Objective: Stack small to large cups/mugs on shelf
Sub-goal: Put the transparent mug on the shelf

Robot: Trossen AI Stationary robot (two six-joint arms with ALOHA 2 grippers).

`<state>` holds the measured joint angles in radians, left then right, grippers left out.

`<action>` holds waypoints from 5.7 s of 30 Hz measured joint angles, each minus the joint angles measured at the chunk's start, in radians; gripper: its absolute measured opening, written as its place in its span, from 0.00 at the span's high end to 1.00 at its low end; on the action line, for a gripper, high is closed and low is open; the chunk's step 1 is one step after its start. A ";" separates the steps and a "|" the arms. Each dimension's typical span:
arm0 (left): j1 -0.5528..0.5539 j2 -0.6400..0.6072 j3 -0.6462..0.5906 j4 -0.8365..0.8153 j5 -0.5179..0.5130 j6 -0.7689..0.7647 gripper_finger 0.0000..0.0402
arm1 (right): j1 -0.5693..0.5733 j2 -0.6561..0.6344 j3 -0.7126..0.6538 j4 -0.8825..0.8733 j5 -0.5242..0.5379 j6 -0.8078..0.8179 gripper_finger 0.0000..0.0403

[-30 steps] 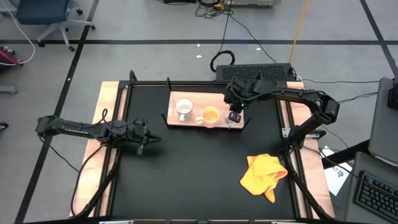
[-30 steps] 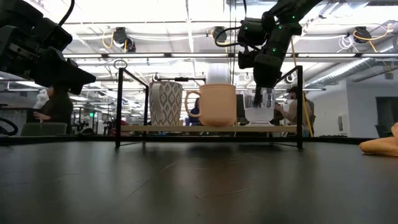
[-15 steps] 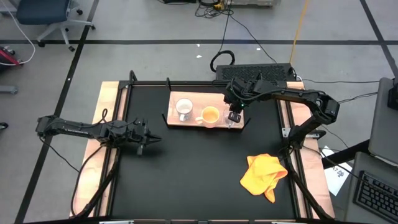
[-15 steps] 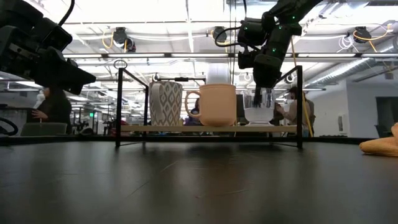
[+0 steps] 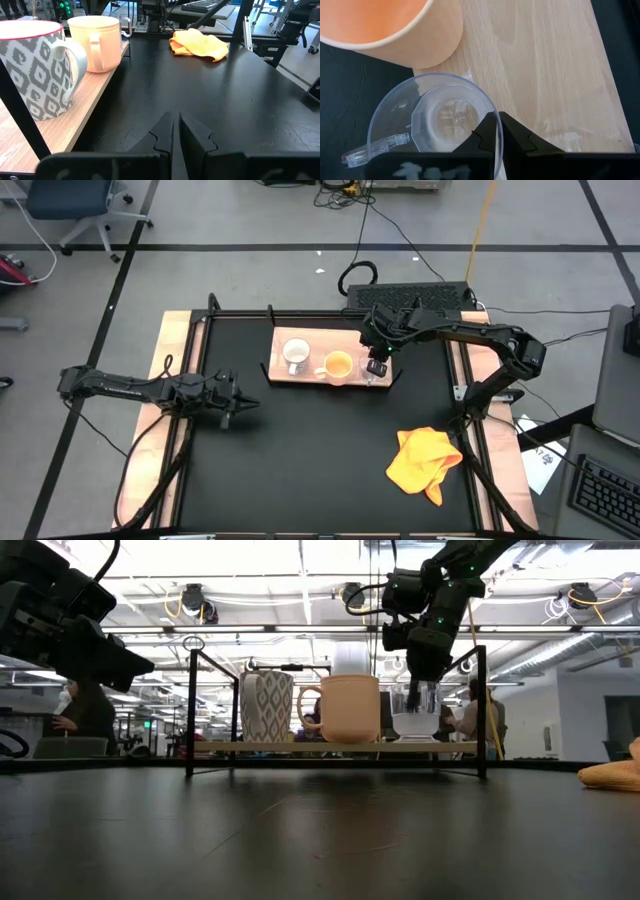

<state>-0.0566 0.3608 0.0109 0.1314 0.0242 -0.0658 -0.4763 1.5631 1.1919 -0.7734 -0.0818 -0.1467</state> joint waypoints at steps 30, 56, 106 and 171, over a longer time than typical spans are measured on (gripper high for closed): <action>0.000 0.000 0.000 -0.001 0.000 -0.003 0.92 | 0.000 0.003 -0.003 0.013 0.000 0.029 0.82; 0.000 0.000 0.000 -0.001 0.000 -0.007 0.92 | 0.000 0.001 -0.002 0.015 0.000 0.060 0.98; 0.000 0.000 0.000 0.000 0.001 -0.016 0.92 | 0.090 0.006 0.078 -0.116 0.089 0.112 1.00; 0.000 0.000 0.000 -0.001 0.001 -0.014 0.92 | 0.111 0.003 -0.014 -0.016 0.134 0.082 1.00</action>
<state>-0.0566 0.3607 0.0108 0.1307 0.0250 -0.0795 -0.3649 1.5665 1.1778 -0.7891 0.0517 -0.0643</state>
